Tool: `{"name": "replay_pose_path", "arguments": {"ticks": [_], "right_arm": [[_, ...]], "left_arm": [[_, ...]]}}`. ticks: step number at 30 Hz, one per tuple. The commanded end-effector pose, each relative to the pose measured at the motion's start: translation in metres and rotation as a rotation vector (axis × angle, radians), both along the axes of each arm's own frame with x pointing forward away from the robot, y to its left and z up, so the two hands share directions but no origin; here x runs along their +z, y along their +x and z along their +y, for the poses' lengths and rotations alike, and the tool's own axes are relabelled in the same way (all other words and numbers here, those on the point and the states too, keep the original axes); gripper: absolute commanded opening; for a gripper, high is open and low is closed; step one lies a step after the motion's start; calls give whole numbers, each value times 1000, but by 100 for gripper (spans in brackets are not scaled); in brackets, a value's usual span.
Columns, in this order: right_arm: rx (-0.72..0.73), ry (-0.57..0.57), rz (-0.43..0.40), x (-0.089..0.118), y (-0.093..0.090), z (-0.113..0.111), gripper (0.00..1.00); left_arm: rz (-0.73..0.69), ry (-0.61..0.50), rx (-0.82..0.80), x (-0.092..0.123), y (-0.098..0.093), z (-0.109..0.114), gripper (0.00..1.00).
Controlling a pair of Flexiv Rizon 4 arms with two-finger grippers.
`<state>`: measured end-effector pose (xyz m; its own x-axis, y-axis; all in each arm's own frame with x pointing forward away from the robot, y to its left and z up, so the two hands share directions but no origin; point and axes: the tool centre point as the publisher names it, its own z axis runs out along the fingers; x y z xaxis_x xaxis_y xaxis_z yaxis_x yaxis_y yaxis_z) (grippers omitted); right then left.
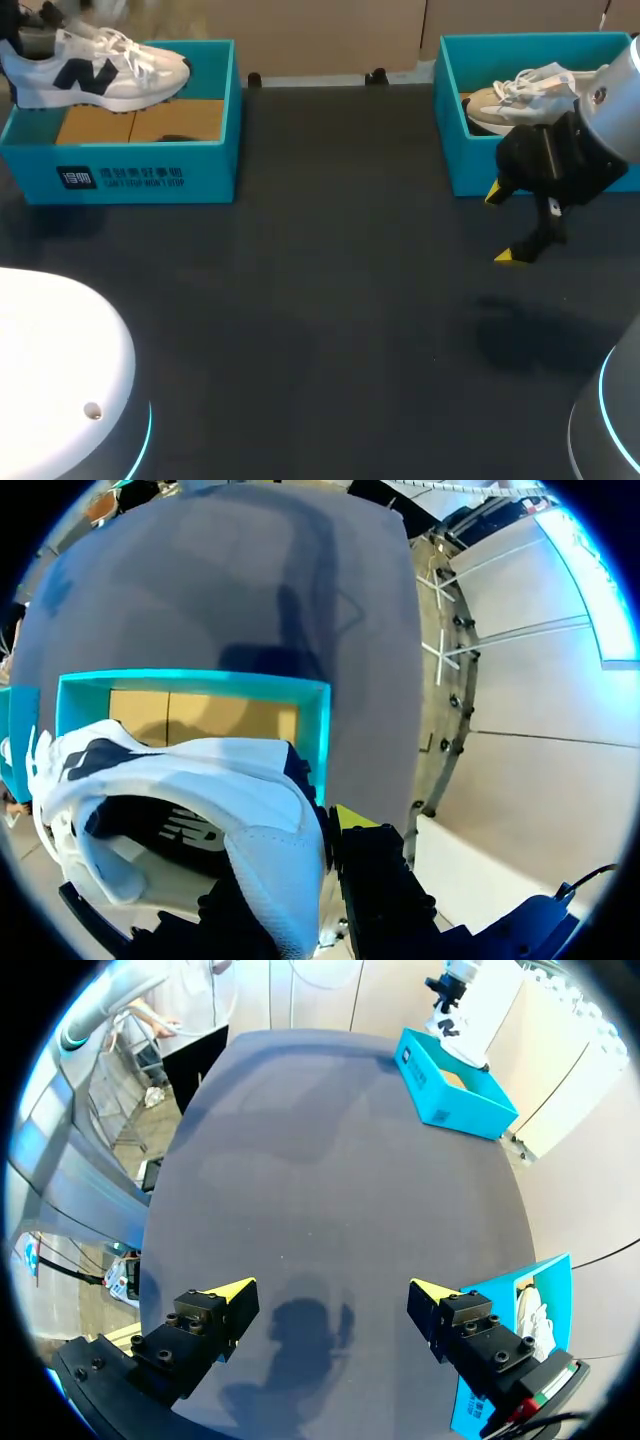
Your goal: Take the shoe out of the shoebox, open the shoe tongue, remove and reinsert the insole, then place the shoe into the shoebox
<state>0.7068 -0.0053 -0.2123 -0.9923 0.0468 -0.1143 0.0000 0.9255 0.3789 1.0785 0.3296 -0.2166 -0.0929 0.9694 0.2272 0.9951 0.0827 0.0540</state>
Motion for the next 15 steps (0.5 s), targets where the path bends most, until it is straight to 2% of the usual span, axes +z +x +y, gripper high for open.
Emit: {"name": "replay_pose_path", "arguments": {"ticks": [1,15], "right_arm": [[0,-2,0,-1,0,0,100],[0,-2,0,-1,0,0,100]], "left_arm": [[-16,-1,-7,-14,3,-3,0],[-32,14,-30,-52,22,-13,0]]}}
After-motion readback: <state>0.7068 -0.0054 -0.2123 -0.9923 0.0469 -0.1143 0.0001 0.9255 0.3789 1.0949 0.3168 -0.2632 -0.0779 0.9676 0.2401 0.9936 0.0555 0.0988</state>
